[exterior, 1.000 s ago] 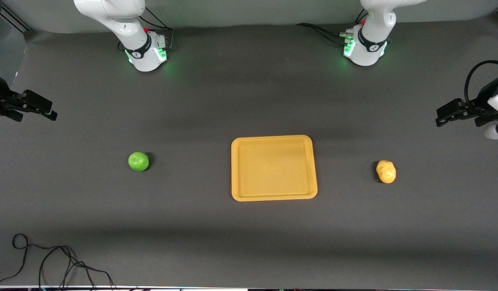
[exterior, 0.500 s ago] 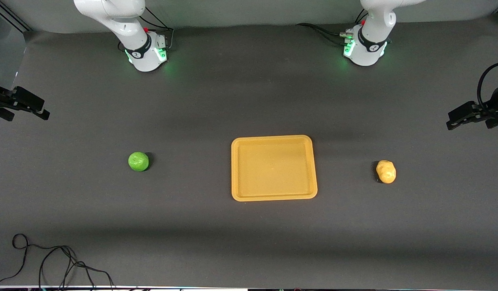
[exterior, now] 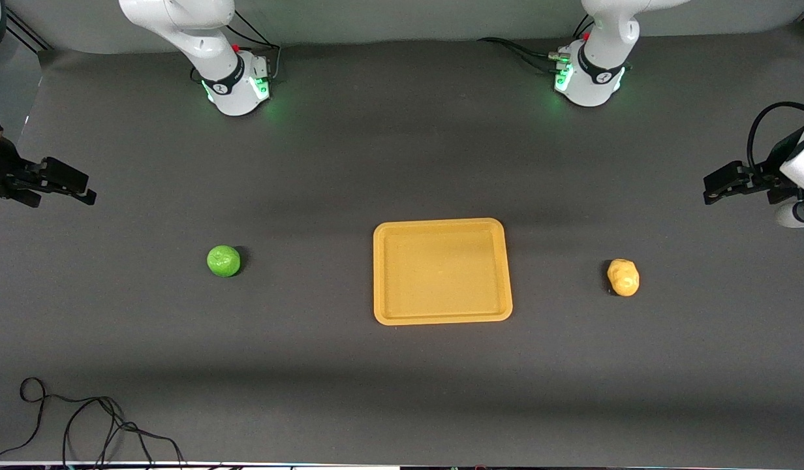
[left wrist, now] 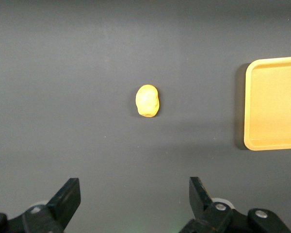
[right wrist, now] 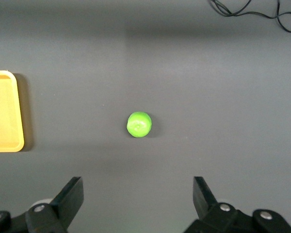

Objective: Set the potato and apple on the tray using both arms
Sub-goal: 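Reach the right gripper to the apple while the left gripper reaches the potato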

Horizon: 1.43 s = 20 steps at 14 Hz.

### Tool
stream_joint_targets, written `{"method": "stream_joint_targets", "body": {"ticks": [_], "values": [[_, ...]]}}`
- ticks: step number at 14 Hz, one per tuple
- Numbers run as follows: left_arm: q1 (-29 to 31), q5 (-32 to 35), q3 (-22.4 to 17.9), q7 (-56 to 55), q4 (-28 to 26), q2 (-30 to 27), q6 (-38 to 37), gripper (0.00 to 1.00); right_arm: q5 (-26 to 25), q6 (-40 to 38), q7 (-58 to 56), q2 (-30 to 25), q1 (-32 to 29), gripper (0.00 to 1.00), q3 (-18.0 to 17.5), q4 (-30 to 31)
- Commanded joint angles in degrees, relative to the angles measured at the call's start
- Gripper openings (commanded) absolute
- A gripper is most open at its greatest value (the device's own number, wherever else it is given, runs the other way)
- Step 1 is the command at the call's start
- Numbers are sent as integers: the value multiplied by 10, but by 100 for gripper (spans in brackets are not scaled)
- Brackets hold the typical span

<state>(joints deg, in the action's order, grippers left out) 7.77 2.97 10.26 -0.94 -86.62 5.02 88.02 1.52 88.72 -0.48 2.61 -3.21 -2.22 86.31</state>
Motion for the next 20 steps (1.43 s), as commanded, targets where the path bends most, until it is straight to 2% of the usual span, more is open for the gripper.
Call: {"method": "stream_joint_targets", "body": {"ticks": [1,4,7,9,13,15,20], "values": [[-6,8,-2,5,2,35,3,100,-3,-7,-10,6,13,100,1,1],[-11,11,-2,-6,-12,88,53,100,-4,41,-10,-3,24,100,0,68],[-13,11,-2,-15,-42,133,126,100,-5,73,-4,2,36,100,1,106],[-8,12,-2,-15,-84,155,202,100,-5,125,-3,6,36,100,0,152],[-5,14,-7,-15,-197,162,360,100,-4,262,-4,31,45,100,1,250],[-4,15,-8,-15,-230,171,408,100,-5,295,-4,61,45,100,1,259],[-3,16,-20,-15,-238,225,478,100,-5,354,-2,112,56,100,3,300]]}}
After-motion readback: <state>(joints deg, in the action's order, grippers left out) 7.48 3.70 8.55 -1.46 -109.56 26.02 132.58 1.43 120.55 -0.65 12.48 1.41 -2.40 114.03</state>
